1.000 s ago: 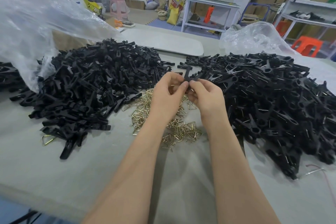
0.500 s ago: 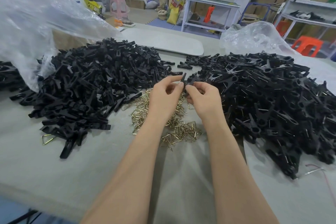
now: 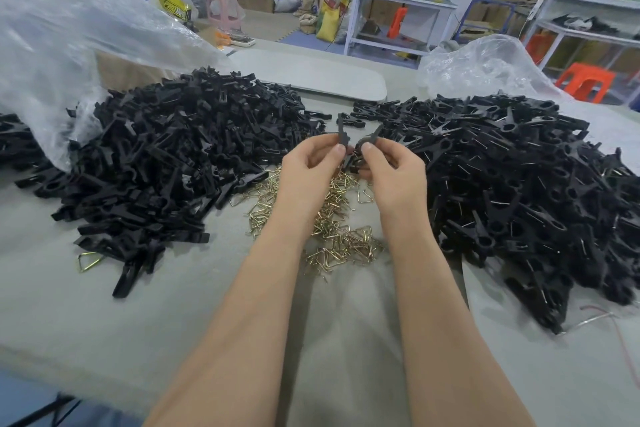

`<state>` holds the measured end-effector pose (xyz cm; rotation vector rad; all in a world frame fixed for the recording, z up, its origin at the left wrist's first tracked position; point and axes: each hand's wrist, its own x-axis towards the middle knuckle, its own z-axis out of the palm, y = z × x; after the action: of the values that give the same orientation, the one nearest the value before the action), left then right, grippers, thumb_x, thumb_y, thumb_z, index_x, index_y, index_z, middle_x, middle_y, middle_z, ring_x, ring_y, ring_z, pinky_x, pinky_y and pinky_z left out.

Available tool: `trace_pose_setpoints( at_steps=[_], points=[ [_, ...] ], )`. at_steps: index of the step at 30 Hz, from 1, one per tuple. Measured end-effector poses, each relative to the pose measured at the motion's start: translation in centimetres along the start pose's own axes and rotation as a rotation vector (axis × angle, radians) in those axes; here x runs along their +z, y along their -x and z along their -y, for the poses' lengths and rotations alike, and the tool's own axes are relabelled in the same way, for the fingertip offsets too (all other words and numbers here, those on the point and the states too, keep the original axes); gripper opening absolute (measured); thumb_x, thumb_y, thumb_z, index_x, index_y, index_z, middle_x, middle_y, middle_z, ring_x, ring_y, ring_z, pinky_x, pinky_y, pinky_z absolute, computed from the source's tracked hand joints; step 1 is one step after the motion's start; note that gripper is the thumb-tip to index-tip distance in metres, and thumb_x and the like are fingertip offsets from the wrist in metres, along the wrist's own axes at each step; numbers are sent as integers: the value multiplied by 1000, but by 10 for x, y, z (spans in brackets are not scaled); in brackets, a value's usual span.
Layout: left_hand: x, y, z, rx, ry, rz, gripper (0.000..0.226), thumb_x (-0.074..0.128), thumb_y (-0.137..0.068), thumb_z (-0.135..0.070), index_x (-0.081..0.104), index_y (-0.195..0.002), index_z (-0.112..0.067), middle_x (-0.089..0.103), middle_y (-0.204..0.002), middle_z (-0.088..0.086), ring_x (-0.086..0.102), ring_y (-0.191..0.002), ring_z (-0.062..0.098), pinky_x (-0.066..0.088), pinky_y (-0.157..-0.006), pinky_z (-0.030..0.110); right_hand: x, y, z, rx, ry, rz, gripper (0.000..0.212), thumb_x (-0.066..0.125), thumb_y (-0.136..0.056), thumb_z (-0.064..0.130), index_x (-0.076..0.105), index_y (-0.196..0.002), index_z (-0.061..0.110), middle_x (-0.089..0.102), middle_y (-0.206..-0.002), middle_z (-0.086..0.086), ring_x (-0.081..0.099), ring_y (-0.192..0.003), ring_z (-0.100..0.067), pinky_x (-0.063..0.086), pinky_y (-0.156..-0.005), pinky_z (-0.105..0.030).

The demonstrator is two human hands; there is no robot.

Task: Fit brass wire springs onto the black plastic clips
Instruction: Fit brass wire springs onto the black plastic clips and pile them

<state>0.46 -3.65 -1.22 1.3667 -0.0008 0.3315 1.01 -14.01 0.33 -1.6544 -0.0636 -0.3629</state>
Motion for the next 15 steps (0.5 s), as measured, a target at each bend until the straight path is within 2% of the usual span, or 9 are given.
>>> trace_pose_setpoints(
  at_steps=[3, 9, 13, 15],
  points=[
    [1, 0, -3, -72, 169, 15, 14, 61, -90, -6, 65, -92, -19, 70, -71, -13, 63, -72, -1, 51, -75, 19, 1, 2, 1, -46, 0, 40, 17, 60, -91, 13, 66, -88, 28, 70, -88, 5, 65, -84, -11, 55, -85, -36],
    [1, 1, -4, -87, 129, 22, 12, 62, -90, -9, 65, -92, -21, 67, -85, -5, 62, -88, 12, 50, -87, 32, 2, 4, 3, -96, 10, 82, 30, 58, -92, 10, 63, -83, 37, 69, -84, 15, 66, -83, -6, 55, -85, -34],
    [-1, 0, -2, -74, 96, 18, 14, 63, -89, -12, 65, -90, -26, 69, -75, -14, 62, -79, 5, 51, -80, 27, 1, 5, 3, -105, 2, 109, 31, 57, -92, 8, 63, -84, 37, 67, -80, 19, 64, -77, 3, 55, -83, -29],
    [-2, -1, 0, -60, 86, 9, 18, 63, -89, -12, 64, -96, -29, 69, -78, -12, 63, -79, 4, 50, -77, 25, 0, 4, 3, -105, 4, 111, 29, 58, -92, 9, 63, -84, 37, 67, -77, 20, 64, -76, 5, 55, -82, -29]
  ],
)
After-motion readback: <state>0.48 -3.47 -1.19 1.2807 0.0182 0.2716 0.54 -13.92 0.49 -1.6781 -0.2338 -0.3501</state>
